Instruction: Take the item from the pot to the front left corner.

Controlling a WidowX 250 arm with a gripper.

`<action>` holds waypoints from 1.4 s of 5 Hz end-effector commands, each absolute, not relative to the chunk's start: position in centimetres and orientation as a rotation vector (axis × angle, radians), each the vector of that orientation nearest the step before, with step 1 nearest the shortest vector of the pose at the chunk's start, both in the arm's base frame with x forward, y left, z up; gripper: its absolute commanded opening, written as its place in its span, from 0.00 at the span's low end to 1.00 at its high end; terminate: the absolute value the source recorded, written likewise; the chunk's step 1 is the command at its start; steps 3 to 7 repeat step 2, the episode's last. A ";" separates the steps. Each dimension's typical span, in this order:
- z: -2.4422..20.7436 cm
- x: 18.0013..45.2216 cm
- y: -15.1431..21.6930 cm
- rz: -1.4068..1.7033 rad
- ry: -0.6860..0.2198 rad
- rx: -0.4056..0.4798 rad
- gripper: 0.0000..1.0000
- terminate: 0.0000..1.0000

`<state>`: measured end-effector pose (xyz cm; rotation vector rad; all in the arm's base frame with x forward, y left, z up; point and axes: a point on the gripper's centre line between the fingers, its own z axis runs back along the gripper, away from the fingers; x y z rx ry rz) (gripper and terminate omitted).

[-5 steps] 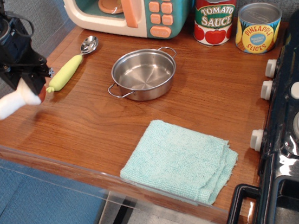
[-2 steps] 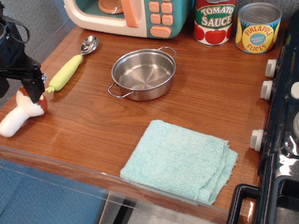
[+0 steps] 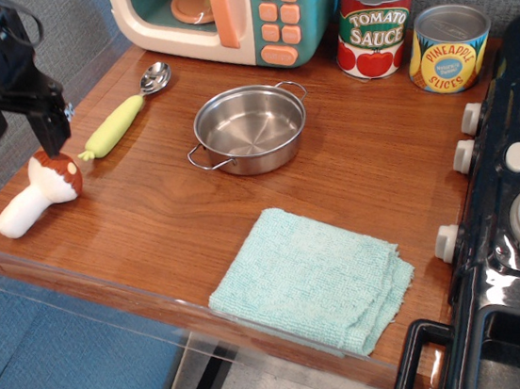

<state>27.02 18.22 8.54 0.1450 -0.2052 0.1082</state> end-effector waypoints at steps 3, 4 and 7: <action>11.4 27.3 18.2 0.087 -0.254 0.176 1.00 1.00; 11.4 27.3 18.2 0.087 -0.254 0.176 1.00 1.00; 11.4 27.3 18.2 0.087 -0.254 0.176 1.00 1.00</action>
